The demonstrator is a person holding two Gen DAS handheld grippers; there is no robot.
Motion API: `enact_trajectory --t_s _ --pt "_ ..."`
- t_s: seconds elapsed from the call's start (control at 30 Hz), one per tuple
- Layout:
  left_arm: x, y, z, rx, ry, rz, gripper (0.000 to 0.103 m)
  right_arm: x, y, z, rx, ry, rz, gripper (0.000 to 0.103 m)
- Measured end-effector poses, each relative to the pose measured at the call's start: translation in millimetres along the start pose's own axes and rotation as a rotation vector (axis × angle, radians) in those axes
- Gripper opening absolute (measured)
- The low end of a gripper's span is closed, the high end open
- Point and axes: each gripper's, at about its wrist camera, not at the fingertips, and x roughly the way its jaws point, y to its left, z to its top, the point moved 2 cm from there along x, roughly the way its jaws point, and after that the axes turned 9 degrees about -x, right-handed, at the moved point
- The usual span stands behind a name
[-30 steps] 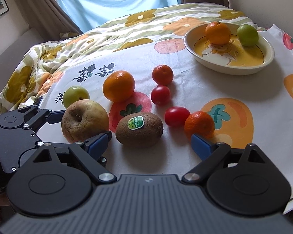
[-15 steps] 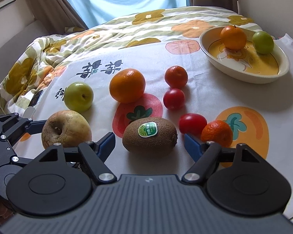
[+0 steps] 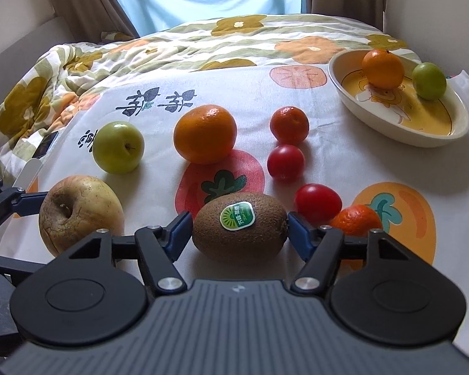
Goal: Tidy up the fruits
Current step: 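Grasp the large apple with the left gripper while the right gripper grasps the kiwi, then carry the large apple and the kiwi in both grippers into the bowl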
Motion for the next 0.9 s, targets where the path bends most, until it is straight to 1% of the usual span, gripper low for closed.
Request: enact_trajectory --t_s 0.1,0.2,0.53,0.67,0.77,0.9 --pt "-2 0 0 -0.01 -0.002 0.0 0.077 -3 3 1 -0.034 0.0 0.002 0.078" --pt "-7 0 2 -0.021 -0.008 0.001 0.077 -7 2 3 -0.019 0.007 0.024 0.077" --pt "-33 -4 23 -0.051 -0.031 0.026 0.077 -46 -6 22 -0.007 -0.049 0.065 0.077" --pt "-44 -15 38 -0.073 -0.041 0.025 0.077 -66 -21 34 -0.014 -0.08 0.076 0.077" --pt "-51 -27 53 -0.091 -0.052 0.016 0.077 -81 -40 43 -0.014 -0.1 0.08 0.077" --pt "-58 -54 73 -0.094 -0.077 0.016 0.077 -100 -73 53 -0.02 -0.124 0.078 0.077"
